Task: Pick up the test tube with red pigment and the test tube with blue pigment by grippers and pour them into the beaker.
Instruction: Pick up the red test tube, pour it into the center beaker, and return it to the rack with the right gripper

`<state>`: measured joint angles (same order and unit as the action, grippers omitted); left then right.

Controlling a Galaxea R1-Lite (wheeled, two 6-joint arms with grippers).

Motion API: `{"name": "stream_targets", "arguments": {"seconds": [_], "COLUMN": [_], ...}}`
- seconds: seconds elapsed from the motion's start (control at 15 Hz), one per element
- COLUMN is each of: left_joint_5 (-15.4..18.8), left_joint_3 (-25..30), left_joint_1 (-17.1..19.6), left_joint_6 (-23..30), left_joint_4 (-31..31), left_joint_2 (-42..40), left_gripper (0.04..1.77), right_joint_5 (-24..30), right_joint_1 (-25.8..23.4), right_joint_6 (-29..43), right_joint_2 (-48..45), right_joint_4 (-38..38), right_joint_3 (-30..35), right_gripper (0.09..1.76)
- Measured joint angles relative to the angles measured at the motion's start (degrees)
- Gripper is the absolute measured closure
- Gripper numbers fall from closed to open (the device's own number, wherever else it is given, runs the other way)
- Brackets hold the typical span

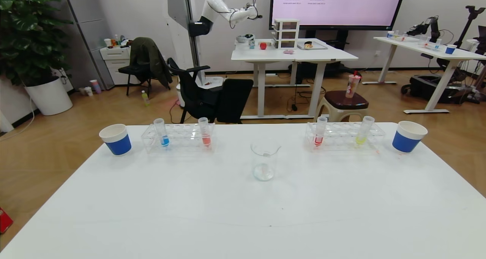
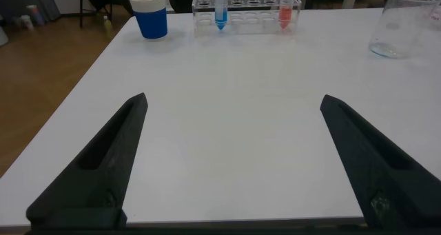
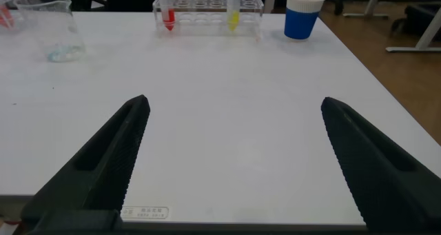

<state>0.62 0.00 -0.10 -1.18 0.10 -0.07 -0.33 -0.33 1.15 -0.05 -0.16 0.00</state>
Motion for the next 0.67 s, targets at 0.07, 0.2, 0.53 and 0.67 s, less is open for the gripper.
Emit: {"name": "stream_targets", "arguments": {"seconds": [0.07, 0.2, 0.53, 0.67], "left_joint_5": [-0.02, 0.00, -0.02, -0.02], "left_joint_3": [0.00, 0.00, 0.00, 0.00], "left_joint_1": [0.00, 0.00, 0.00, 0.00], "left_joint_6": [0.00, 0.00, 0.02, 0.00], "left_joint_4": [0.00, 0.00, 0.00, 0.00], "left_joint_2": [0.00, 0.00, 0.00, 0.00], "left_gripper": [0.06, 0.06, 0.06, 0.06], "right_joint_5": [-0.05, -0.02, -0.02, 0.09], "right_joint_1": [0.00, -0.02, -0.02, -0.02], "right_joint_6": [0.00, 0.00, -0.05, -0.10], "right_joint_2": [0.00, 0.00, 0.00, 0.00], "right_joint_4": [0.00, 0.00, 0.00, -0.39], "right_joint_3": [0.00, 0.00, 0.00, 0.00], "right_gripper": [0.11, 0.11, 0.11, 0.11]}}
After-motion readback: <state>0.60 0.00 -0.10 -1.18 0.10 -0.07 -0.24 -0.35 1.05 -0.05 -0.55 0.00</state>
